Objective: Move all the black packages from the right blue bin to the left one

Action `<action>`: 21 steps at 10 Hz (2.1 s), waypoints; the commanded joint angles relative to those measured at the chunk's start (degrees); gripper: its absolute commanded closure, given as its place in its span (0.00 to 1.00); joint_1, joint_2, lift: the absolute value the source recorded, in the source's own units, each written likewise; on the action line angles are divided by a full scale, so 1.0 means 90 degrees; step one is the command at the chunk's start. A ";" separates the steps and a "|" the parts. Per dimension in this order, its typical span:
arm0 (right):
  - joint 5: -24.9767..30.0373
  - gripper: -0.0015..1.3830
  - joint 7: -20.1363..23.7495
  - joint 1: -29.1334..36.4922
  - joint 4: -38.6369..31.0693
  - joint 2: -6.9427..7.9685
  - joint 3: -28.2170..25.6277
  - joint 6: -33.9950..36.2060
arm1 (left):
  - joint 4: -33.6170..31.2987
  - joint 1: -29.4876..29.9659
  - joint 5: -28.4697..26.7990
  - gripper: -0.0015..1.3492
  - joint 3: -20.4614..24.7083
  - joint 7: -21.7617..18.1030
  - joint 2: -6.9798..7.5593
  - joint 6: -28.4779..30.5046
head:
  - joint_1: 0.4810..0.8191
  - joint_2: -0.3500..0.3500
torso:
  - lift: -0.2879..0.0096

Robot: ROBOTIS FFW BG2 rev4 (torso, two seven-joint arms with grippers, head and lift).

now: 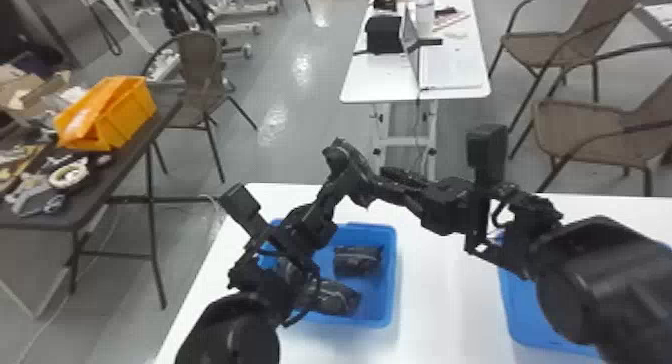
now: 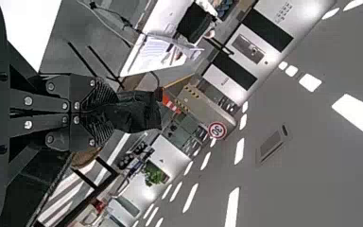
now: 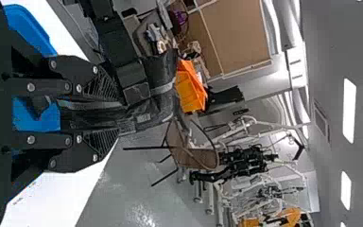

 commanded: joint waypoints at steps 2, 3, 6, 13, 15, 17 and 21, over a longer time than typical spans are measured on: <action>0.0890 0.11 -0.0016 0.0788 -0.0602 0.0301 -0.1292 -0.0074 | -0.0270 0.0154 -0.1483 0.90 0.0356 0.0001 -0.0023 -0.0079 | 0.63 0.80 | 0.97; 0.0968 0.20 -0.0064 0.1120 -0.0759 0.0379 -0.1799 -0.0113 | -0.0358 0.0291 -0.2411 0.90 0.0444 0.0001 -0.0023 -0.0138 | 0.63 0.79 | 0.97; 0.0978 0.29 -0.0357 0.1784 -0.1100 0.0369 -0.2483 -0.0201 | -0.0328 0.0623 -0.5048 0.90 0.0512 -0.0107 -0.0023 -0.0324 | 0.63 0.70 | 0.97; 0.1437 0.30 -0.0572 0.2878 -0.1716 0.0321 -0.3059 -0.0894 | -0.0758 0.1404 -0.3436 0.17 0.1050 -0.0107 -0.0023 -0.1281 | 0.63 0.66 | 0.97; 0.1652 0.29 -0.0689 0.3649 -0.2253 0.0321 -0.3176 -0.1129 | -0.1266 0.2098 -0.2645 0.19 0.1118 0.0264 -0.0023 -0.1593 | 0.63 0.66 | 0.97; 0.1828 0.29 -0.0885 0.4899 -0.3092 0.0418 -0.3411 -0.1373 | -0.1696 0.3104 -0.2694 0.19 0.0913 0.0684 -0.0023 -0.2081 | 0.63 0.67 | 0.97; 0.1925 0.29 -0.1129 0.6315 -0.3600 0.0922 -0.3577 -0.1422 | -0.2135 0.3856 -0.3563 0.19 0.0503 0.1436 -0.0023 -0.2257 | 0.63 0.65 | 0.97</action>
